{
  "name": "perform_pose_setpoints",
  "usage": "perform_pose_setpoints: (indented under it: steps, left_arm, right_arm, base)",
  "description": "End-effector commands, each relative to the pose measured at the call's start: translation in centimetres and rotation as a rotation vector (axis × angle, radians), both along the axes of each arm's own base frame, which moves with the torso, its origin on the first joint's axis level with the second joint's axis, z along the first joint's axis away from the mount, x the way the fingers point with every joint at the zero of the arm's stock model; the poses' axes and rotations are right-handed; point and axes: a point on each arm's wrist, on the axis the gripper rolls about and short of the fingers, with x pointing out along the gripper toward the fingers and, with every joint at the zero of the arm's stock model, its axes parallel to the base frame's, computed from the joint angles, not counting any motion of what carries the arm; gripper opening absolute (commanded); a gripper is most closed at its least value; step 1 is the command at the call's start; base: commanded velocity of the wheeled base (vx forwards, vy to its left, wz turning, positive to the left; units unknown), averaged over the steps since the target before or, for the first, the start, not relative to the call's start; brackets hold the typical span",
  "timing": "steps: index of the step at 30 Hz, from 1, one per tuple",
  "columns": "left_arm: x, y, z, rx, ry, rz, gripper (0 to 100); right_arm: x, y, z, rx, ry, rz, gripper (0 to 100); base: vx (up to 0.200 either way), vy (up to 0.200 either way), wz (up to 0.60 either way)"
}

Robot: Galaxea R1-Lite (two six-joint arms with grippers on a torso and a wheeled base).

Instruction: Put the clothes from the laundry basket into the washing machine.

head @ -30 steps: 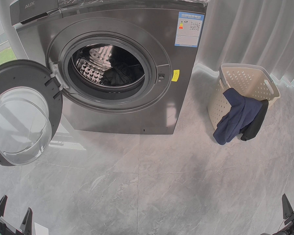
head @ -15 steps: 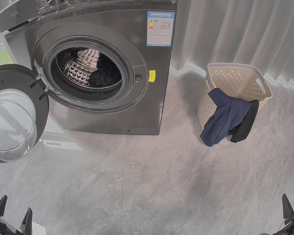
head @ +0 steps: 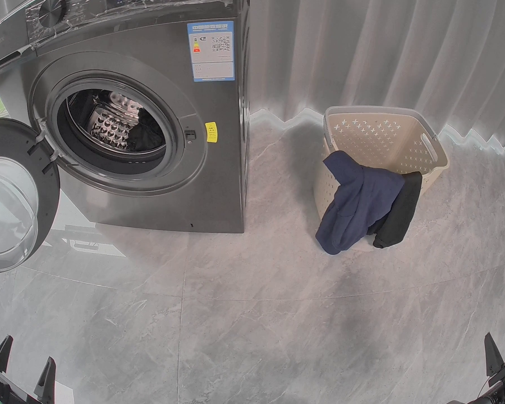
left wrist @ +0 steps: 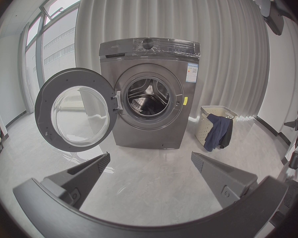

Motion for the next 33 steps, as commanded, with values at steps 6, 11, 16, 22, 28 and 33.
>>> perform_pose_setpoints:
  steps: [6,11,16,22,28,33]
  left_arm:
    - [0.06,0.01,-0.51,-0.008,0.008,0.006,100]
    - [0.06,0.02,-0.53,-0.011,0.009,0.011,100]
    - [0.06,0.02,-0.51,0.002,0.008,0.010,100]
    - [0.06,0.00,-0.51,-0.001,0.008,0.003,100]
    - [0.06,0.00,-0.51,-0.013,0.008,0.000,100]
    - [0.06,0.00,-0.51,-0.018,0.008,0.000,100]
  right_arm:
    - [0.03,-0.01,-0.52,0.000,0.004,0.000,100]
    - [0.03,-0.01,-0.52,0.000,0.004,-0.001,100]
    - [0.03,-0.02,-0.52,0.000,0.004,0.000,100]
    - [0.03,-0.02,-0.50,-0.001,0.003,0.000,100]
    - [0.03,-0.02,-0.50,-0.001,0.003,0.000,100]
    - [0.03,-0.02,-0.50,0.000,0.003,0.000,100]
  base:
    - [0.000,-0.200,0.00]
    - [0.000,-0.200,0.00]
    - [0.000,-0.200,0.00]
    - [0.000,-0.100,0.00]
    - [0.200,0.000,0.00]
    - [0.200,0.000,0.00]
